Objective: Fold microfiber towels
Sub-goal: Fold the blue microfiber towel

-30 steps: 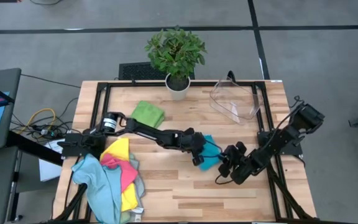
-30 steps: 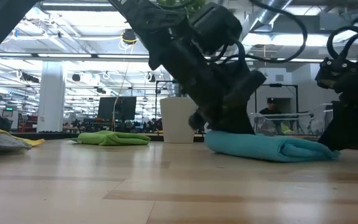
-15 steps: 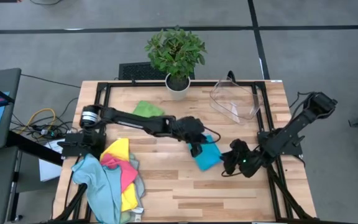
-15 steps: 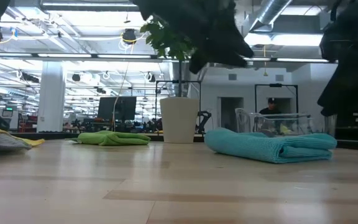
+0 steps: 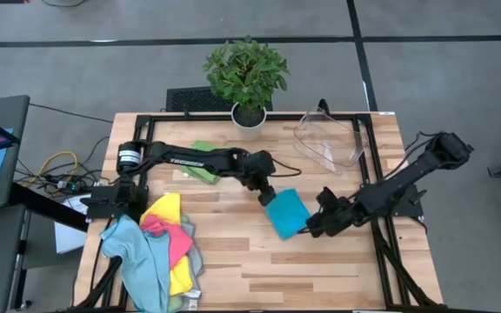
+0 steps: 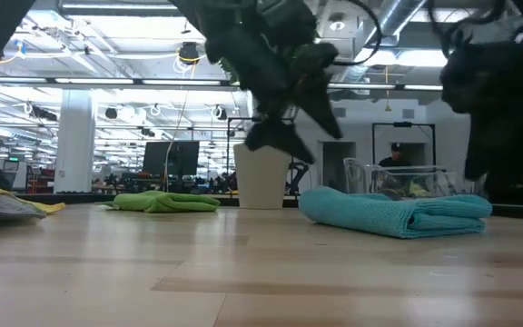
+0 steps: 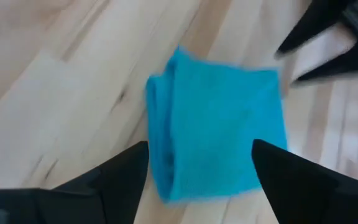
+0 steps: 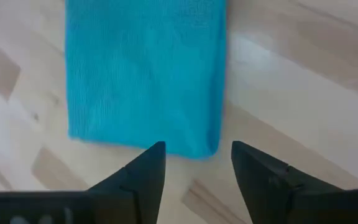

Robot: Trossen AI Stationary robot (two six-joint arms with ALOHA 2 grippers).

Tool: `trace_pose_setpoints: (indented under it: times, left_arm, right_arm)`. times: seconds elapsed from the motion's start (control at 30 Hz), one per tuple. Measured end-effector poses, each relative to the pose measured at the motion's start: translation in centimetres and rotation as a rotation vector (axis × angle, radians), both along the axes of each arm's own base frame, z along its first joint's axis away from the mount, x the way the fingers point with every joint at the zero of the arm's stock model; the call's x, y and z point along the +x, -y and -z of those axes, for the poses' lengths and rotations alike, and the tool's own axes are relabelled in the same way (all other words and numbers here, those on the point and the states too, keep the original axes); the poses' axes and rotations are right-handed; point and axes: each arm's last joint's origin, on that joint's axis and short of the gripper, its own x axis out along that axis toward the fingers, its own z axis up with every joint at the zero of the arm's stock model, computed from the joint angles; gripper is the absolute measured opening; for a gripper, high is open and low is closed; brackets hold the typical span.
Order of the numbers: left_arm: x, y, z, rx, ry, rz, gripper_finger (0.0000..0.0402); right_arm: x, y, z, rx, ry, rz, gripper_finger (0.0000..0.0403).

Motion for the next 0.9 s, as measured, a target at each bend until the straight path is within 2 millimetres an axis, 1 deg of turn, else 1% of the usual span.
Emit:
trace_pose_setpoints:
  times: [0.1, 0.2, 0.27, 0.37, 0.4, 0.57, 0.63, 0.8, 0.9]
  left_arm:
    - [0.3, 0.1, 1.2, -0.025, -0.018, 0.009, 0.0283]
    - [0.7, 0.6, 2.2, -0.028, -0.029, 0.024, 0.0283]
    - [1.0, 1.0, 2.3, -0.027, -0.005, 0.036, 0.0284]
    - [1.6, 1.4, 3.1, -0.007, 0.015, 0.045, 0.0284]
    - [1.4, 1.4, 3.5, -0.008, -0.014, 0.044, 0.0284]
    - [2.0, 2.0, 5.7, -0.024, -0.042, 0.065, 0.0284]
    - [2.1, 2.3, 6.5, -0.023, -0.059, 0.062, 0.0284]
    - [2.5, 2.6, 7.4, -0.036, -0.055, 0.071, 0.0280]
    - [2.5, 2.7, 8.0, -0.048, -0.078, 0.053, 0.0257]
  right_arm:
    - [0.3, -0.1, 1.0, 0.000, -0.041, 0.052, 0.0208]
    - [0.3, -0.4, 1.7, 0.006, -0.065, 0.093, 0.0210]
    - [0.7, -0.6, 2.1, 0.016, -0.059, 0.121, 0.0213]
    - [1.0, -0.7, 2.7, 0.006, -0.054, 0.140, 0.0215]
    - [1.1, -0.7, 2.9, 0.007, -0.052, 0.143, 0.0215]
    - [2.3, -1.1, 3.9, 0.020, -0.014, 0.154, 0.0210]
    - [2.6, -1.3, 4.0, 0.015, -0.016, 0.156, 0.0207]
    - [3.2, -1.5, 3.6, -0.008, -0.037, 0.152, 0.0200]
    - [3.2, -1.4, 3.6, -0.013, -0.044, 0.151, 0.0194]
